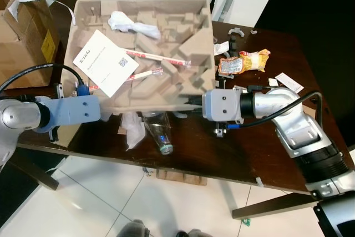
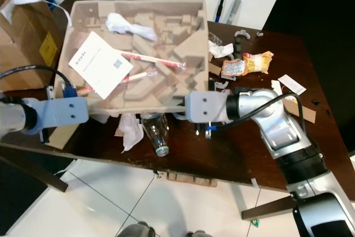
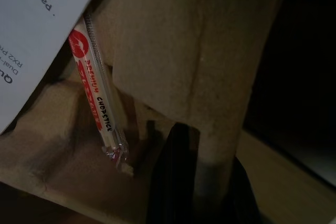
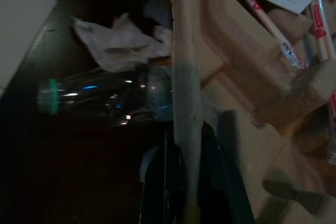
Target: Picking trash to rubbish bin
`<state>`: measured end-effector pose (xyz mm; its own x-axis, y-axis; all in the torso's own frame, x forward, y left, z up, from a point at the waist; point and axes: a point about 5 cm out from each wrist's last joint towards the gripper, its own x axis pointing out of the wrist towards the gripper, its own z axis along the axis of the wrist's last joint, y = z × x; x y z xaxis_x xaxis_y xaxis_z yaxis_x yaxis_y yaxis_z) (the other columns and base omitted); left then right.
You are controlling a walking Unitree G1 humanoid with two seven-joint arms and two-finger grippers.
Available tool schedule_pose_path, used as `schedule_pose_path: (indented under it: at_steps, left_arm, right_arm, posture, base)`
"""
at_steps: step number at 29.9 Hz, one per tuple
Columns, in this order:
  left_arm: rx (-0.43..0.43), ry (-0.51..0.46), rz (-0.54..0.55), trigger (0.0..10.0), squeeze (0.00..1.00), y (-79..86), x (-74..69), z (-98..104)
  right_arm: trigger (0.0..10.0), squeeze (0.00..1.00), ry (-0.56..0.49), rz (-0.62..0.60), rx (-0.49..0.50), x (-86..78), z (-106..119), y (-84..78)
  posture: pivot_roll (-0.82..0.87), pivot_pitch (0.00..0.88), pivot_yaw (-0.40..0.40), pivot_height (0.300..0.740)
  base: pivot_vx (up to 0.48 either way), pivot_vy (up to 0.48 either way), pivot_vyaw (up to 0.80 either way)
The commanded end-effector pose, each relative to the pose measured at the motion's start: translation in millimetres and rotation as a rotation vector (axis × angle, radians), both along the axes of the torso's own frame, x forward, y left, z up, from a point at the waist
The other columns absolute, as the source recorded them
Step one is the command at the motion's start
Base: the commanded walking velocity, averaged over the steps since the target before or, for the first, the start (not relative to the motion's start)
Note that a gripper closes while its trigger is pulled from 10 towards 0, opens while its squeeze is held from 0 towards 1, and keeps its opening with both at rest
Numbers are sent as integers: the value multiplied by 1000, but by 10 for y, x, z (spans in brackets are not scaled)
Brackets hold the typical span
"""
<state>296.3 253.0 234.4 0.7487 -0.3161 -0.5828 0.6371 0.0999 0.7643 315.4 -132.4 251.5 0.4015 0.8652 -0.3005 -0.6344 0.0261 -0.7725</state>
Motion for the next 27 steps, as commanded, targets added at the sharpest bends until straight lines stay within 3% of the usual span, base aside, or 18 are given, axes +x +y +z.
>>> schedule_pose_path:
  at_steps: [1, 2, 3, 8, 11, 13, 22, 27]
  left_arm:
    - [14, -14, -76, 0, 0, -89, -30, 73]
    - [-3, -38, -96, 3294, 0, -134, -13, 124]
    - [-33, -65, -120, 10000, 0, -197, 12, 176]
    - [-106, -84, -185, 10000, 0, -379, 61, 249]
    - [-147, -51, -237, 10000, 0, -505, 57, 224]
    - [-178, 3, -285, 10000, 0, -609, 27, 184]
    - [-235, 105, -353, 10000, 0, -770, -14, 74]
    - [-248, 129, -362, 10000, 0, -802, -10, 27]
  right_arm:
    - [0, 0, -51, -51, 58, 39, 106, -49]
    - [9412, 0, -54, -68, 73, 51, 124, -72]
    - [10000, 0, -46, -98, 108, 73, 145, -95]
    - [10000, 0, -27, -182, 183, 119, 146, -144]
    - [10000, 0, -4, -202, 168, 112, 78, -166]
    - [10000, 0, 44, -205, 103, 67, -25, -208]
    - [10000, 0, 88, -240, 31, 17, -92, -317]
    - [10000, 0, 95, -261, 26, 21, -93, -342]
  posture:
    - [204, 134, -87, 740]
    - [204, 134, -87, 740]
    - [203, 131, -87, 740]
    - [197, 128, -86, 740]
    - [190, 126, -82, 740]
    - [181, 125, -77, 740]
    - [167, 118, -79, 740]
    - [167, 118, -79, 740]
  base:
    - [0, 0, 0]
    - [0, 0, 0]
    - [0, 0, 0]
    - [0, 0, 0]
    - [0, 0, 0]
    - [0, 0, 0]
    - [0, 0, 0]
    - [0, 0, -665]
